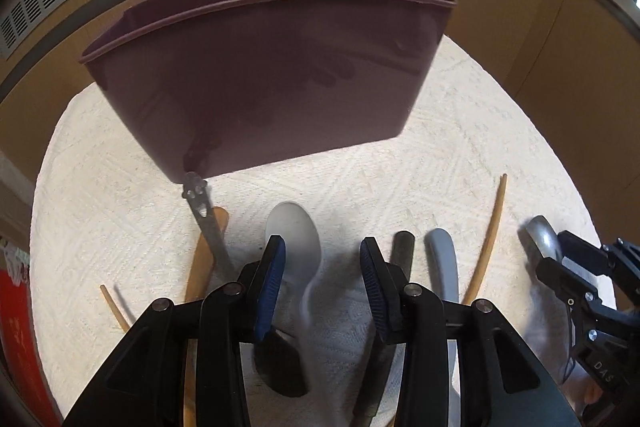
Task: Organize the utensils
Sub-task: 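Grasp the white plastic spoon with the left tool and lift it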
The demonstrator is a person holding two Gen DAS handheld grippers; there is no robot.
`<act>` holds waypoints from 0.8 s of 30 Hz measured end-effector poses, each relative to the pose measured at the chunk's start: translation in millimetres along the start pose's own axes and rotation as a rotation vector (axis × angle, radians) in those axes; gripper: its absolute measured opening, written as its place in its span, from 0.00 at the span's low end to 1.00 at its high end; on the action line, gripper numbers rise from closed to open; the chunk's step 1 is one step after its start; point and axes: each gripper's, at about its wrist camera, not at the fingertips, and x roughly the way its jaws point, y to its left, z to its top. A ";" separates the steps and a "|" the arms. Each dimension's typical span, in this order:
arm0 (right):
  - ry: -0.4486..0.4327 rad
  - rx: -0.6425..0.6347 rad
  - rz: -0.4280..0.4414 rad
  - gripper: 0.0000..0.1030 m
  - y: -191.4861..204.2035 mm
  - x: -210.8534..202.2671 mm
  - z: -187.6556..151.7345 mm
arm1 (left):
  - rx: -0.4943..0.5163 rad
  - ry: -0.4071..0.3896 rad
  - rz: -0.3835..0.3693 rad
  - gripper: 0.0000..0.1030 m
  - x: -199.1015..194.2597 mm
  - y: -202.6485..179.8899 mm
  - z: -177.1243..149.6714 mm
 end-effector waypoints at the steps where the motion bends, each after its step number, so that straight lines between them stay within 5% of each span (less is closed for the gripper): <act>1: 0.000 0.000 -0.001 0.29 -0.5 0.3 -0.2 | -0.002 -0.007 -0.005 0.39 -2.1 2.0 -0.6; 8: 0.009 0.001 0.005 0.29 -0.8 3.0 0.0 | -0.005 -0.013 0.053 0.39 -6.3 13.0 -7.3; 21: 0.009 -0.008 0.003 0.29 2.1 3.2 0.3 | -0.057 -0.014 0.041 0.40 -4.4 16.9 -3.6; 24: -0.005 -0.003 0.006 0.29 0.9 2.1 1.1 | -0.058 -0.043 0.028 0.34 -0.8 14.9 1.9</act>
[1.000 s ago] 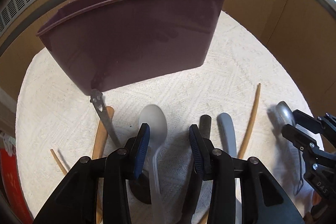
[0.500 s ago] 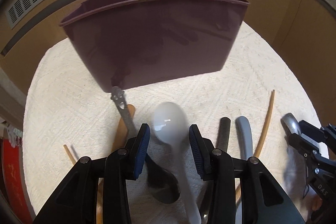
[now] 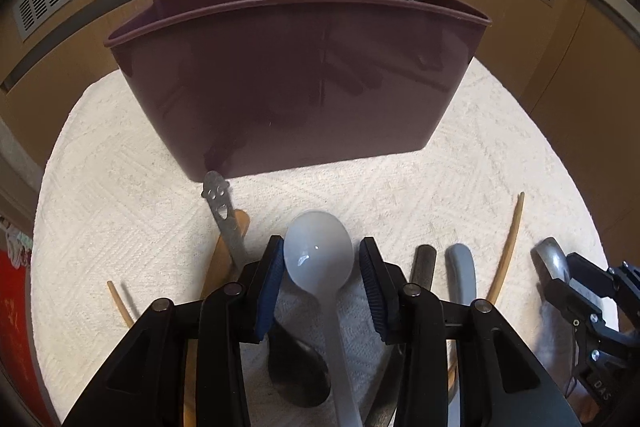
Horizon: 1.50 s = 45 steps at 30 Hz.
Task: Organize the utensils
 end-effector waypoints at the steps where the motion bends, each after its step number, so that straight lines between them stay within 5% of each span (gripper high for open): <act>1: -0.003 0.002 0.007 0.29 -0.7 -0.5 -0.2 | -0.002 -0.013 -0.009 0.33 -2.4 1.2 0.0; 11: -0.114 -0.016 0.091 0.29 7.3 -36.0 0.9 | -0.061 -0.299 -0.076 0.33 -106.8 26.5 -44.0; 19: -0.148 -0.022 0.092 0.29 18.9 -51.8 7.2 | -0.112 -0.390 -0.074 0.34 -142.0 37.7 -55.5; 24: -0.272 -0.008 0.121 0.29 18.6 -85.0 31.6 | -0.120 -0.537 -0.123 0.34 -185.2 35.7 -22.3; 29: -0.527 -0.091 0.081 0.26 31.4 -149.3 107.5 | -0.018 -0.845 -0.103 0.34 -252.0 22.5 48.3; 32: -0.662 -0.126 0.048 0.26 41.4 -173.5 154.7 | -0.004 -0.946 -0.088 0.34 -259.7 26.2 80.7; 35: -0.698 -0.155 0.019 0.17 51.0 -172.5 184.7 | -0.035 -0.960 -0.108 0.34 -250.9 39.7 103.6; 45: -0.544 -0.175 0.005 0.13 46.0 -115.1 208.5 | -0.129 -0.888 -0.035 0.34 -171.8 63.1 132.9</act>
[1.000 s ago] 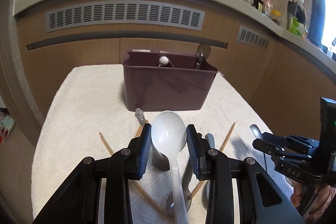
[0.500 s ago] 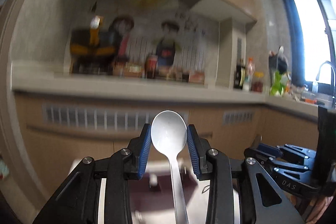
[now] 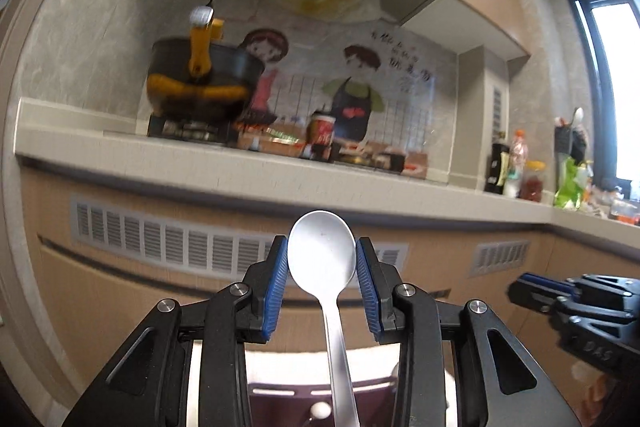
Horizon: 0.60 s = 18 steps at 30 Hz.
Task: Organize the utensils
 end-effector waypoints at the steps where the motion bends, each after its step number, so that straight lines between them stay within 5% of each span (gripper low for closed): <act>1: 0.013 0.000 -0.008 0.13 -3.4 2.8 -5.9 | 0.001 0.012 0.010 0.34 8.2 1.3 -7.1; 10: 0.103 0.007 -0.018 0.15 -8.8 27.3 -44.2 | -0.017 0.082 0.028 0.35 40.0 7.4 -62.7; 15: 0.129 -0.008 -0.021 0.16 -5.4 28.7 -60.5 | -0.060 0.171 0.026 0.54 50.0 18.6 -77.6; 18: 0.155 0.004 -0.007 0.32 -5.3 27.4 -70.1 | -0.082 0.235 0.034 0.54 41.4 26.5 -79.5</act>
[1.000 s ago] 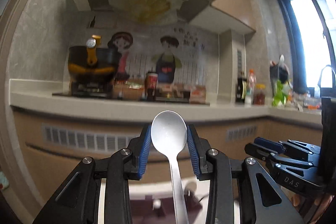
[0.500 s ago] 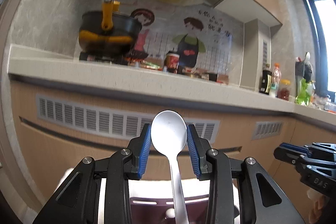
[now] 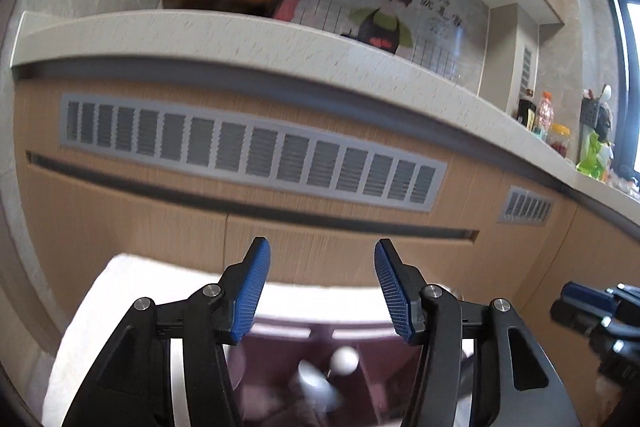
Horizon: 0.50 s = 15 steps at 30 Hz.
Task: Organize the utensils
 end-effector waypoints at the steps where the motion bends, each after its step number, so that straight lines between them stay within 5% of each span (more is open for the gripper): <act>1: 0.010 -0.003 0.002 0.38 0.8 0.1 -4.9 | -0.001 0.026 0.011 0.54 -4.5 2.4 -1.0; 9: 0.133 -0.021 0.009 0.86 15.0 0.5 -53.2 | 0.051 0.222 0.097 0.65 -63.0 25.1 -43.7; 15: 0.197 -0.028 -0.009 0.88 33.8 -1.2 -81.0 | 0.039 0.351 0.139 0.70 -95.8 48.1 -92.1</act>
